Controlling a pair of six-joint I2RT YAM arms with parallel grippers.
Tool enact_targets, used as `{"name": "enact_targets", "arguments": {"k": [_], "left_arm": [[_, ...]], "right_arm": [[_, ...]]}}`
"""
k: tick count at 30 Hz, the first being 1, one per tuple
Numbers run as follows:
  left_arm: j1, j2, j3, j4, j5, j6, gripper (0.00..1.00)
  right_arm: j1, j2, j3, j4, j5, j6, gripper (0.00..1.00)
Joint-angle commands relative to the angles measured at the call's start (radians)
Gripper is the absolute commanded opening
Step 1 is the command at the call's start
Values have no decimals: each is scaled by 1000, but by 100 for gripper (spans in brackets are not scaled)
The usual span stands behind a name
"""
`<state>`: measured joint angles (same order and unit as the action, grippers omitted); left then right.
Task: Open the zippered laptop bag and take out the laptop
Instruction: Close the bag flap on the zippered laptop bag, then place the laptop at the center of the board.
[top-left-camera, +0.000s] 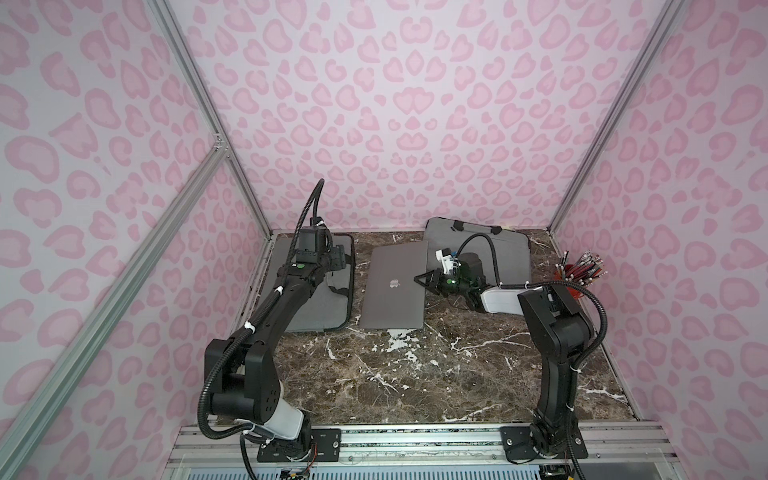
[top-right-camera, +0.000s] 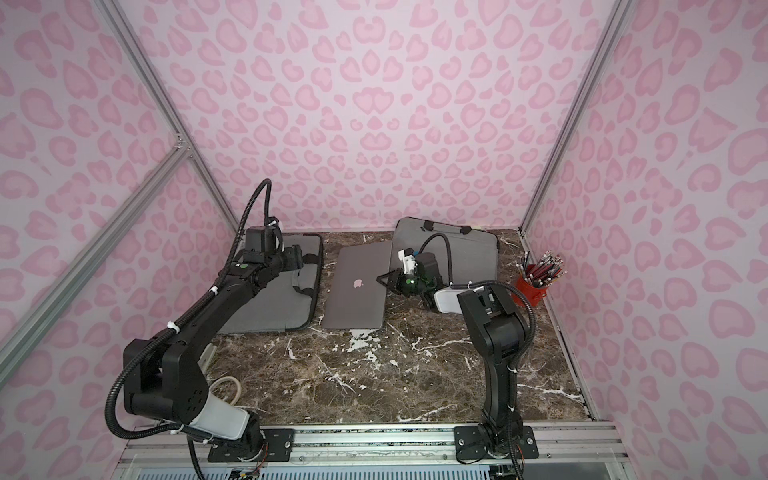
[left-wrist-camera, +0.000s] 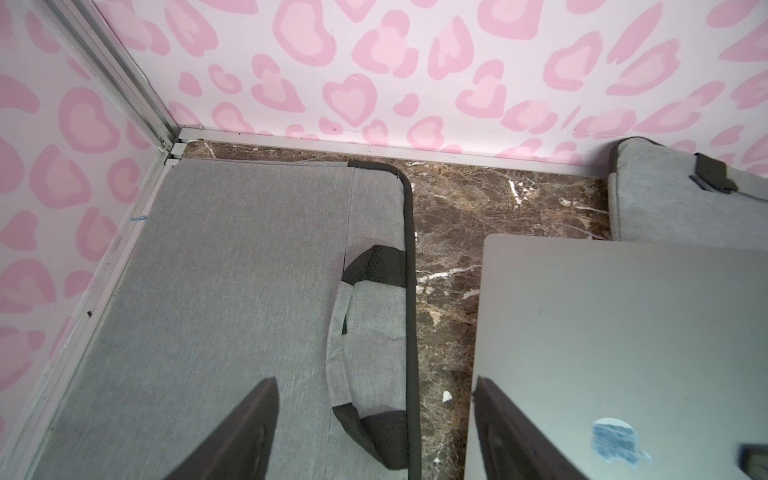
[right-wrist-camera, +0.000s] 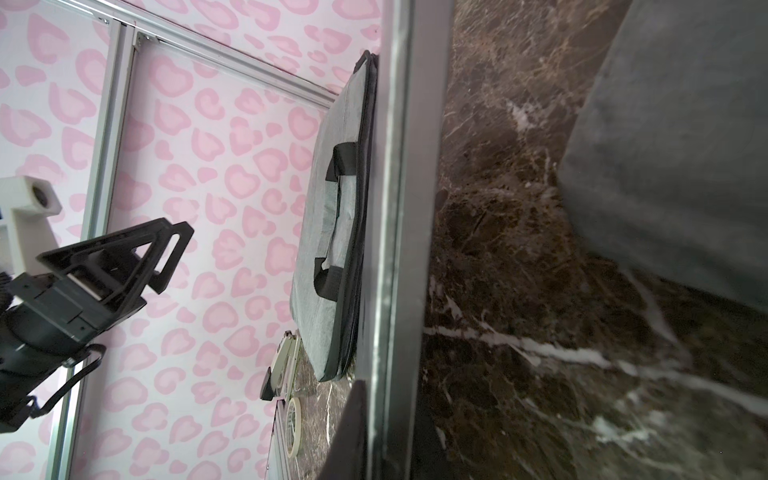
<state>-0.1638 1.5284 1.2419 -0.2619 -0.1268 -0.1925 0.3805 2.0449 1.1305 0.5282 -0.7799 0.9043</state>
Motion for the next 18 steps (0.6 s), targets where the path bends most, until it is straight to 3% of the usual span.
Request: {"name": "enact_targets", "arguments": {"k": [1,7,18], "left_arm": [[2,-36,-21,-31,40,-51,77],[-2,-101,-136,-5,127,-136,75],[-63,-153,-314,22,191,-235,56]], "right_arm": [[-2,41,51,-29,50,-114,0],[0,112,147,-78,50,-104,0],[34,158,186,-48,124,-34,0]]}}
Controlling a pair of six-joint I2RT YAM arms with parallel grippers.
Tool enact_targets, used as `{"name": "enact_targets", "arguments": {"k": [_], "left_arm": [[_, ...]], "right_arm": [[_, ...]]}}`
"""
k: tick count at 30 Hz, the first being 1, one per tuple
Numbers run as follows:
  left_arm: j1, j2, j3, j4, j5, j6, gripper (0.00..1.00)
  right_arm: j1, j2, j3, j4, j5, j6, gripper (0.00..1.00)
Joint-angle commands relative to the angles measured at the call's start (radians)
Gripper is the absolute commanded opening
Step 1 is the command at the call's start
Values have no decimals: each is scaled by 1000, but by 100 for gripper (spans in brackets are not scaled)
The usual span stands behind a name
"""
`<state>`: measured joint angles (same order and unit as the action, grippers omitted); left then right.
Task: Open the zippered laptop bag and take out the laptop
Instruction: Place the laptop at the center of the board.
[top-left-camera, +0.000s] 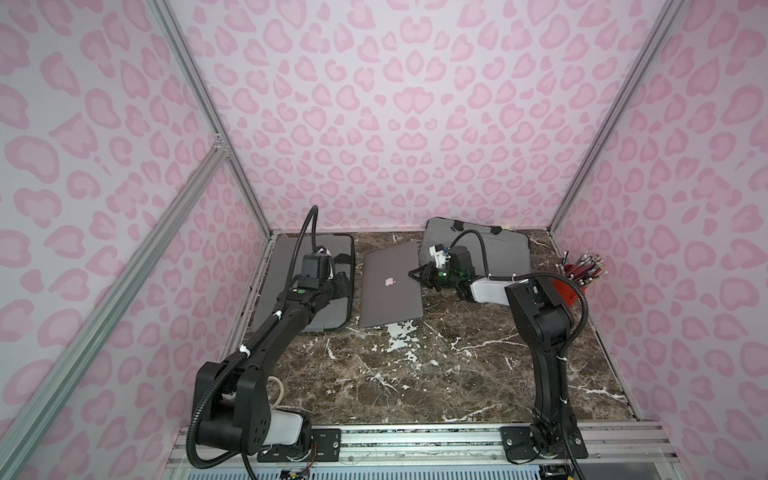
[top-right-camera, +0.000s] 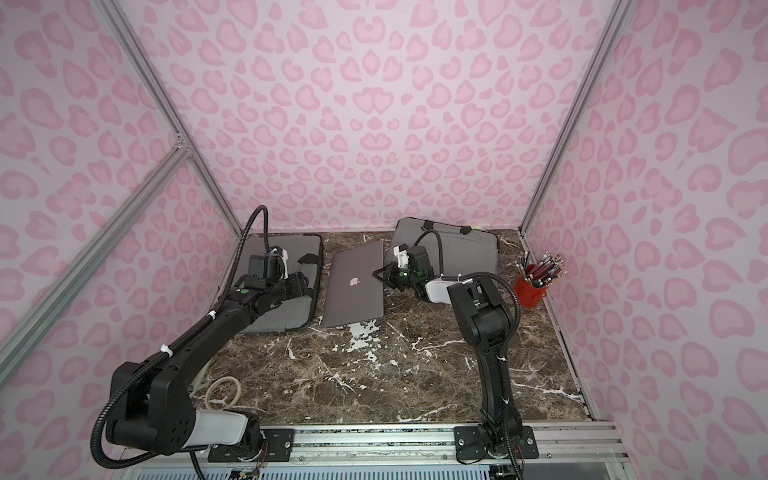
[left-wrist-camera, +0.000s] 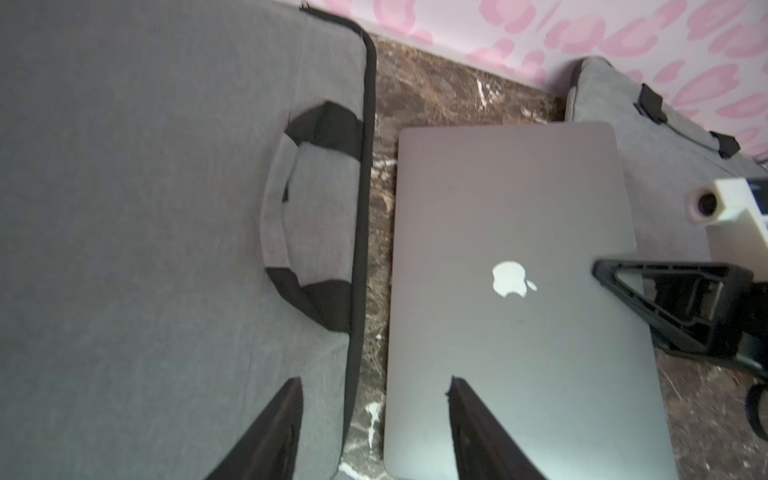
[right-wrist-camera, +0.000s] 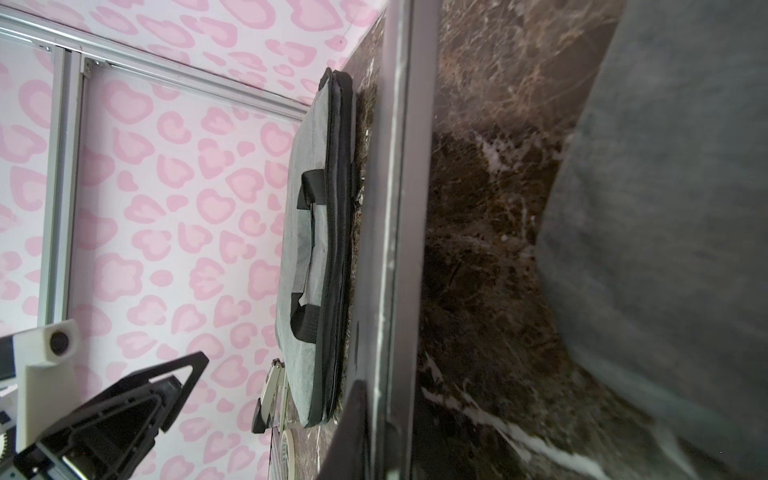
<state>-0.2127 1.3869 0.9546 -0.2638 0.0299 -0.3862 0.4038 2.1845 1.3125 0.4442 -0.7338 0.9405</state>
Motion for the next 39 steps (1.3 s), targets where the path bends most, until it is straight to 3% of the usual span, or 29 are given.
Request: {"name": "enact_targets", "arguments": {"k": [1,6,15,26,34,39], "left_arm": [[-28,-16,-43,26,46,-52,54],[-97,-12,-96,43,50,-86,50],[-133,41,-83,43,42,-83,48],[-146,100,-58,41,23,-77,46],[-146,129,-44,35,13,-74,45],[-147,129,-44,35,17,-72,45]], "right_arm": [[16,26,10,42,79,-62,0],[35,63,64,57,96,-31,0],[44,92,110,87,172,4,0],[13,83,57,154,197,38,0],[36,130,112,55,222,-1,0],[46,139,128,-7,263,-33,10]]}}
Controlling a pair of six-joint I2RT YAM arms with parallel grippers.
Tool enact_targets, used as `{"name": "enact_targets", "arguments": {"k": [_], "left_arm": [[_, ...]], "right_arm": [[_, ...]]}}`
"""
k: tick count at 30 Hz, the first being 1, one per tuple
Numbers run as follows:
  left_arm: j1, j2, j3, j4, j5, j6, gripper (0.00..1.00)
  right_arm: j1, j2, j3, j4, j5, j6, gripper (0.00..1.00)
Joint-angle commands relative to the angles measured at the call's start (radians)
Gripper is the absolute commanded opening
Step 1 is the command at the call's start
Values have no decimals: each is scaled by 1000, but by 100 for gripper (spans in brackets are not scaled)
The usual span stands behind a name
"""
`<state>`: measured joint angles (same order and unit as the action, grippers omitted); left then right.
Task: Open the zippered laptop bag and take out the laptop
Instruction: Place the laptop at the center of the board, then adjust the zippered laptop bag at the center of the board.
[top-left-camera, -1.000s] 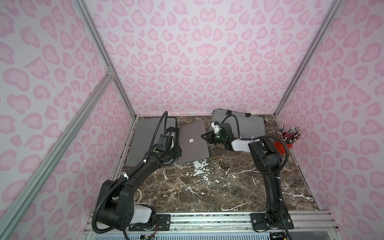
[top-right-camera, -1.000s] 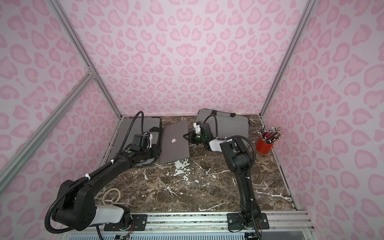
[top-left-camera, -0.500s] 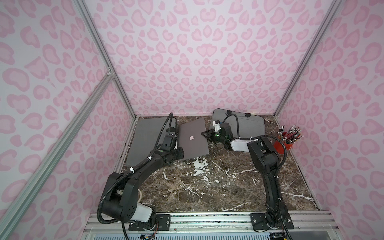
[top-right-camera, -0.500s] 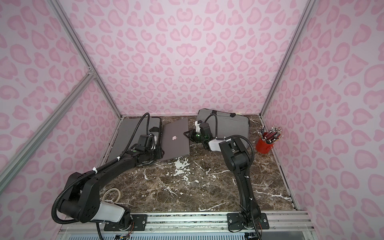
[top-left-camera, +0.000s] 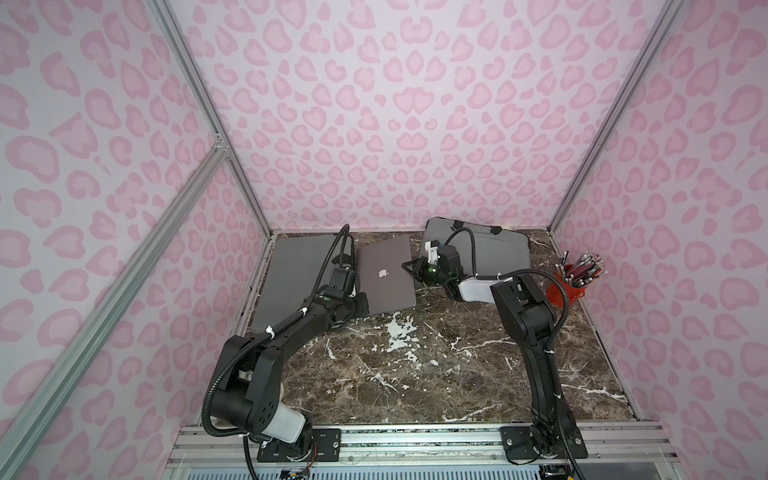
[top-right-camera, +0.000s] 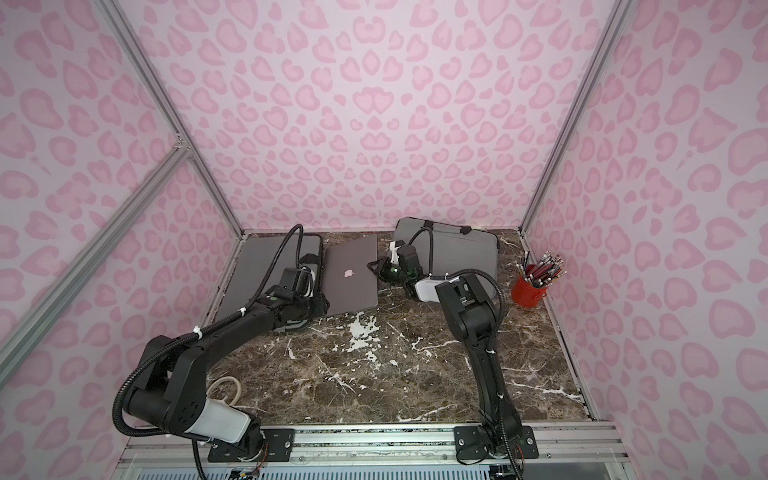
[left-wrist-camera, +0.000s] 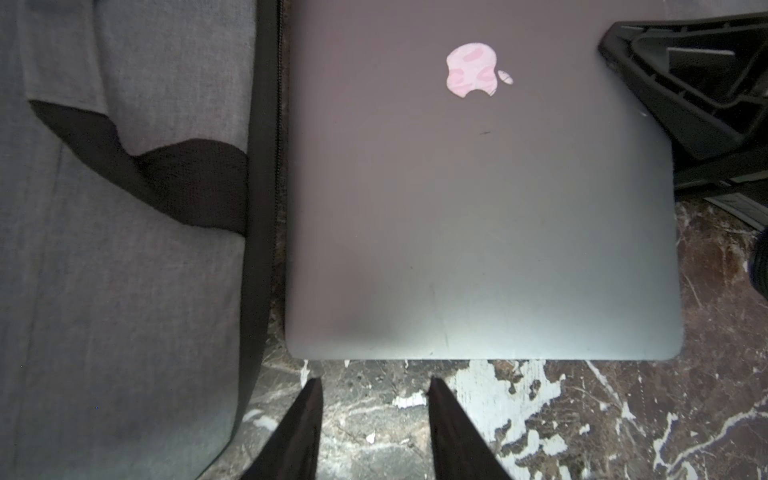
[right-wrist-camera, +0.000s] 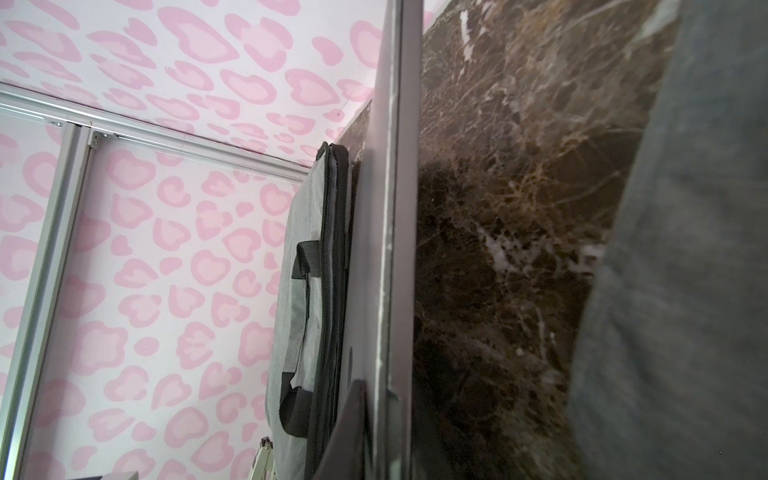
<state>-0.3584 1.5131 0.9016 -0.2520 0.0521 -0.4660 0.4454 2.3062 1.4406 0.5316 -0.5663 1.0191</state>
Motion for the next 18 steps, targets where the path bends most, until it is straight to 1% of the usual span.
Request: {"name": "enact_targets", "arguments": {"k": [1,4,7,11,18], "left_arm": [[-2,2,9,23,-5,8,45],[-2,-1,9,23,-3,8,45],[-2,-3,7,23,-3,7,45],[-3,-5,6,25,-4,7,45],[-2,-2,4,29,-3,3,45]], "right_arm": [[5,17,-2,-99,101,-117,12],[3,18,1,-121,114,-135,20],[2,17,7,-144,127,-153,25],[-7,19,9,-162,140,-169,29],[-14,18,9,-194,156,-195,32]]}}
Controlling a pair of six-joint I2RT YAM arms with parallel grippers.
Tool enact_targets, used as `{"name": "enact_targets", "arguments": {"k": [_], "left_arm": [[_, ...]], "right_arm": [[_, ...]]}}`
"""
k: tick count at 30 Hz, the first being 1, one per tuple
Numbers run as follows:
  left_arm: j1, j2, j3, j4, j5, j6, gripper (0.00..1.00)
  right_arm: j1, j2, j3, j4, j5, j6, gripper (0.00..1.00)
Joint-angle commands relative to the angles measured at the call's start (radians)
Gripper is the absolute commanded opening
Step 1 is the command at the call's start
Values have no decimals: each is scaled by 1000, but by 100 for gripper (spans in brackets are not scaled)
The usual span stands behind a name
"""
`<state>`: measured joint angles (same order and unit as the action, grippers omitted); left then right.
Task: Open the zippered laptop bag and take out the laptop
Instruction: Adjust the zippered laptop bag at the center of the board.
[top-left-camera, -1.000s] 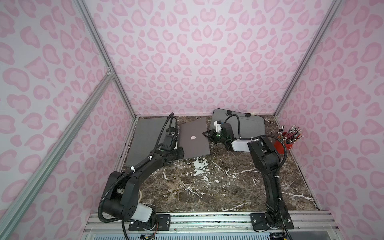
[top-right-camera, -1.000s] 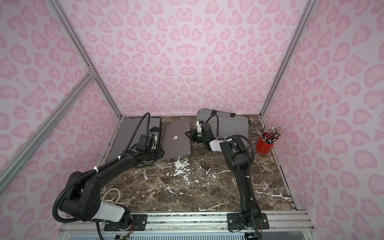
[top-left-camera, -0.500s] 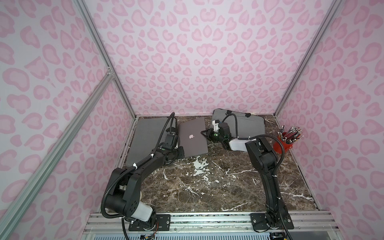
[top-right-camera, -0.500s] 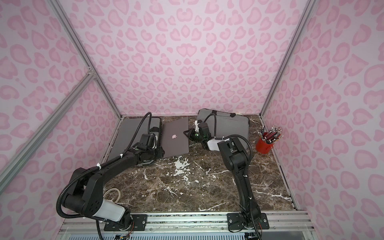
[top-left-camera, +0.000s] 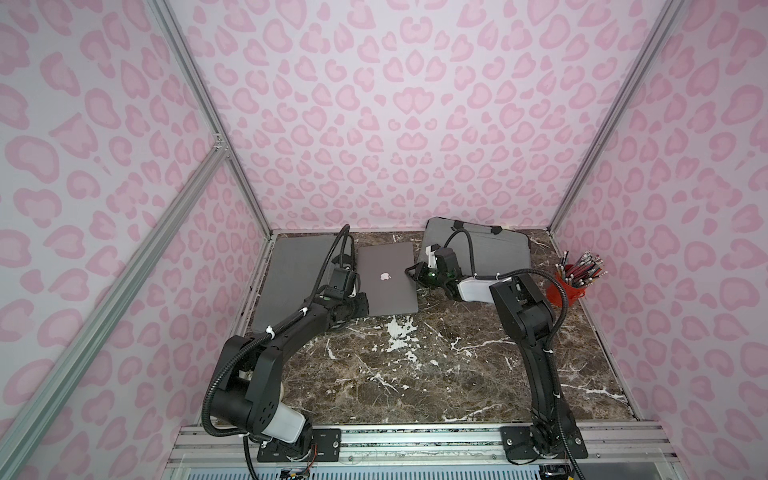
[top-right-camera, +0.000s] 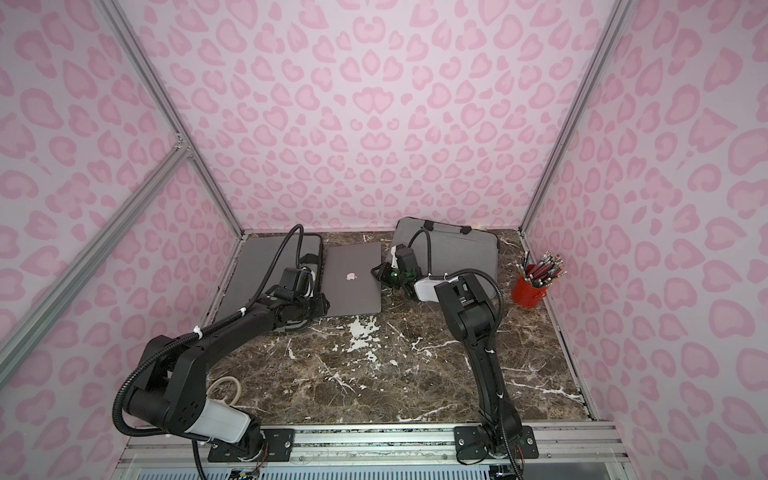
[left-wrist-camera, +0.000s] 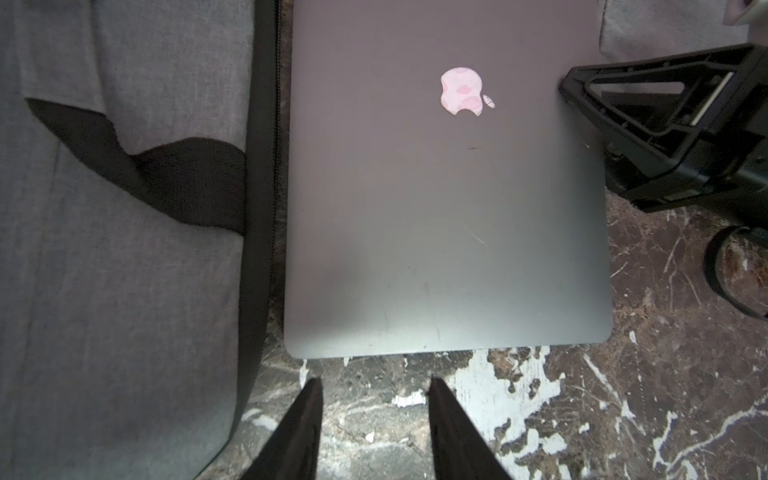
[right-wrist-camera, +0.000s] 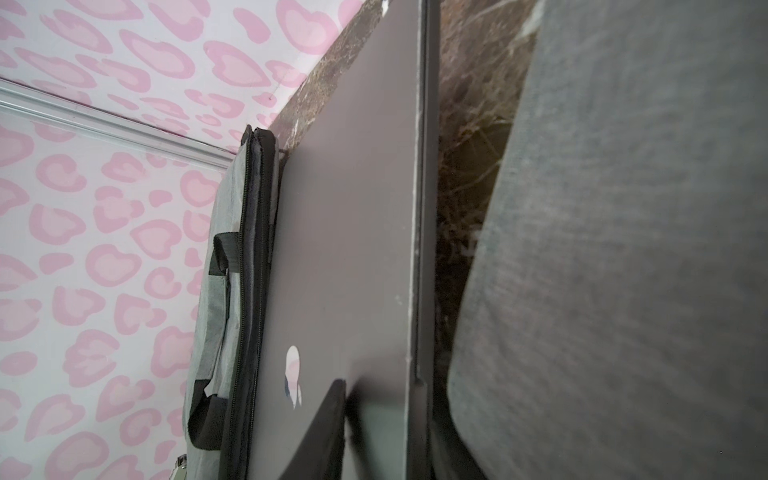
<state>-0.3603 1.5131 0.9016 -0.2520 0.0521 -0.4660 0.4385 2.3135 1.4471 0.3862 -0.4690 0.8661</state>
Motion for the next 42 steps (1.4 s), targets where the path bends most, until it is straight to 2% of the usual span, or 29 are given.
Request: {"name": "enact_targets", "arguments": {"k": [1,6,15,20,25,30,36,39,42], "left_arm": [[0,-3,4,29,-3,3,45],[-1,-4,1,31,-5,1,45],[0,-13,3,35,3,-3,45],[-2,-27,5,37,14,-6,45],[-2,-53,5,42,21,-14,45],[-3,-73,0,45,17,-28,46],[-2,-92,1,29,6,-30,51],[-2,-100,0,22,2,-23,52],[-2,-105,1,19,4,-16,52]], "right_arm": [[-10,10,2,-54,61,-46,33],[-13,-12,-7,-92,91,-77,39],[-9,-106,-44,-156,137,-128,40],[7,-188,-47,-273,202,-213,41],[35,-229,7,-458,374,-353,41],[61,-167,135,-625,564,-466,43],[71,-84,267,-733,748,-517,56],[59,-83,283,-764,838,-529,58],[35,-105,271,-770,865,-563,60]]}}
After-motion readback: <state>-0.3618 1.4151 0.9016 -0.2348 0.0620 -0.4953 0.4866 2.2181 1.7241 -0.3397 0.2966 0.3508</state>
